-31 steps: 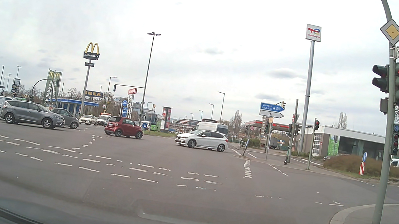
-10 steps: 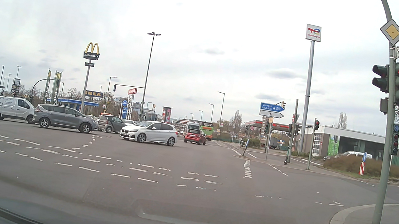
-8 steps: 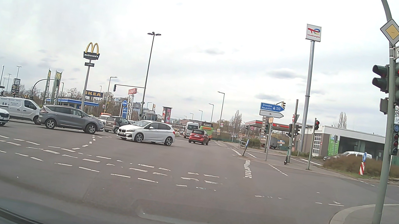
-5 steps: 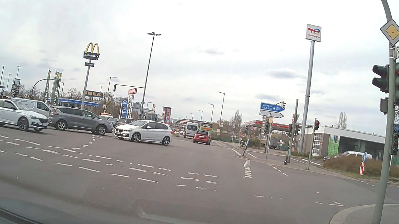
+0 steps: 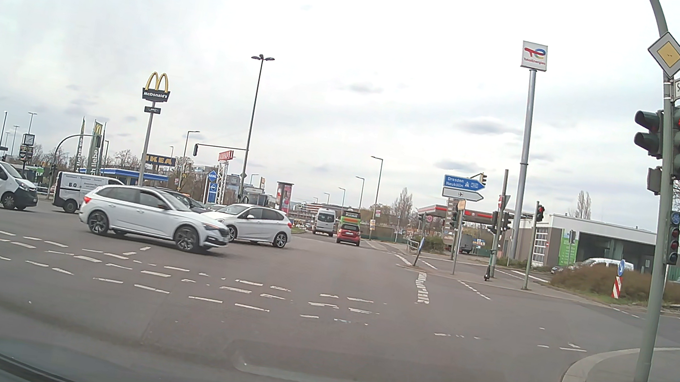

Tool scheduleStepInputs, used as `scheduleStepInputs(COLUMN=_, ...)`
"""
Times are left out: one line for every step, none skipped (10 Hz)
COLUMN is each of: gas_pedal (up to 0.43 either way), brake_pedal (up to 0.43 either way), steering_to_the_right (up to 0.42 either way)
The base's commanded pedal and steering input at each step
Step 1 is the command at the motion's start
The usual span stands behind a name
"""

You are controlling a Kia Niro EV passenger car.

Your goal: Follow the waypoints while adhering to traffic rules and regulations

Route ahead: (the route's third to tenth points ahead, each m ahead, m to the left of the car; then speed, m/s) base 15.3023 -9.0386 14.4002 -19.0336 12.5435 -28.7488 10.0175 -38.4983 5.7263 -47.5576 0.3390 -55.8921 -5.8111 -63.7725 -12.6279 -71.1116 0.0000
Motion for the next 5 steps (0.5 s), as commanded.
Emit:
scheduleStepInputs(gas_pedal=0.000, brake_pedal=0.427, steering_to_the_right=-0.017)
scheduleStepInputs(gas_pedal=0.000, brake_pedal=0.427, steering_to_the_right=-0.017)
scheduleStepInputs(gas_pedal=0.000, brake_pedal=0.427, steering_to_the_right=-0.017)
scheduleStepInputs(gas_pedal=0.000, brake_pedal=0.427, steering_to_the_right=-0.017)
scheduleStepInputs(gas_pedal=0.000, brake_pedal=0.433, steering_to_the_right=-0.017)
